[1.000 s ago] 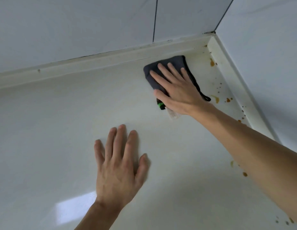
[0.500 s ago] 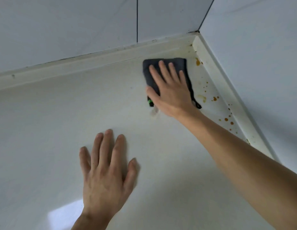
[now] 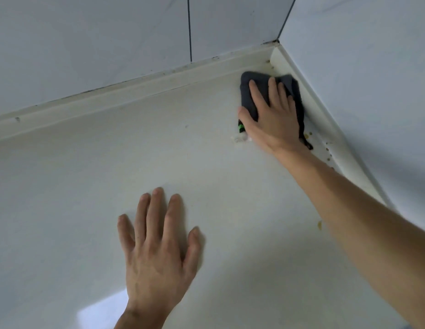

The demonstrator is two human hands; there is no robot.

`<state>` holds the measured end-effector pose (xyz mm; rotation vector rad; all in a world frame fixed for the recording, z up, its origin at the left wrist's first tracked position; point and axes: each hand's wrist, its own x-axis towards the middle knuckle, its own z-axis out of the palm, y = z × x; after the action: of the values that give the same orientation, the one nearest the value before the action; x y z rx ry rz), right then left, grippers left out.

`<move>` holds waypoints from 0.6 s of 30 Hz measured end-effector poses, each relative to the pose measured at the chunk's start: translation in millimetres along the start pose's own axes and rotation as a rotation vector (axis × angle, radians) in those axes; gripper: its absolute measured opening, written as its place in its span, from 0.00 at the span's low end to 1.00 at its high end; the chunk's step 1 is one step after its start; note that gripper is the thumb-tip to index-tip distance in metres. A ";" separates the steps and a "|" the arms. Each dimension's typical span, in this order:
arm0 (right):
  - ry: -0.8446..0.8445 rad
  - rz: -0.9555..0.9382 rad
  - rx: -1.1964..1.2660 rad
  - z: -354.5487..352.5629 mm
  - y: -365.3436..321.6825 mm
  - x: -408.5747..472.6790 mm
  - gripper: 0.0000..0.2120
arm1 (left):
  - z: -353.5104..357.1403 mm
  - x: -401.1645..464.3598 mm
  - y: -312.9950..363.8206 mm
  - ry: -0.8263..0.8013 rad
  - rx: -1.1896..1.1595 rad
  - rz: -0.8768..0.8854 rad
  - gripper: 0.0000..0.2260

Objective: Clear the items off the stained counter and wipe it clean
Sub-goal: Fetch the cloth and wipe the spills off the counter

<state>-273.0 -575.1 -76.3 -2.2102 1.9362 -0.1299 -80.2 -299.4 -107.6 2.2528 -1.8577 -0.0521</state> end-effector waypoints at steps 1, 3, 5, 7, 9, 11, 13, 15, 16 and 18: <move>0.008 0.003 -0.007 3.5 2.3 -16.3 0.33 | 0.9 -0.2 -0.3 0.000 0.002 -0.001 0.31; 0.006 -0.013 -0.029 6.8 8.3 -29.1 0.34 | 4.0 -0.4 -0.3 0.009 0.003 -0.002 0.31; -0.018 -0.045 -0.043 0.6 9.8 -9.4 0.34 | 6.5 -0.1 -0.6 0.021 0.010 0.009 0.31; -0.052 -0.077 -0.049 -6.9 6.4 22.6 0.34 | 7.4 -0.3 -1.6 0.019 0.007 0.011 0.32; -0.070 -0.115 -0.034 -10.9 1.8 45.8 0.33 | 7.4 -0.6 -2.1 0.012 0.007 0.002 0.32; -0.038 -0.152 -0.023 -9.9 1.6 54.4 0.32 | 6.9 0.0 -1.3 0.014 0.002 0.004 0.32; -0.027 -0.169 -0.012 -9.3 5.0 55.4 0.32 | 5.5 0.8 -0.5 0.018 -0.001 0.006 0.32; -0.069 -0.161 -0.014 -10.0 6.5 51.9 0.33 | 3.2 1.4 0.5 0.019 0.005 0.006 0.32; -0.093 -0.147 -0.024 -10.5 6.4 46.1 0.34 | 1.6 1.3 1.0 0.018 0.007 0.008 0.31; -0.107 -0.119 -0.045 -8.9 8.3 23.6 0.34 | -1.3 1.3 1.9 0.015 0.007 0.016 0.31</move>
<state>-279.6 -600.2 -70.8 -2.3114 1.7694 0.0139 -81.5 -300.8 -105.8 2.2367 -1.8706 -0.0255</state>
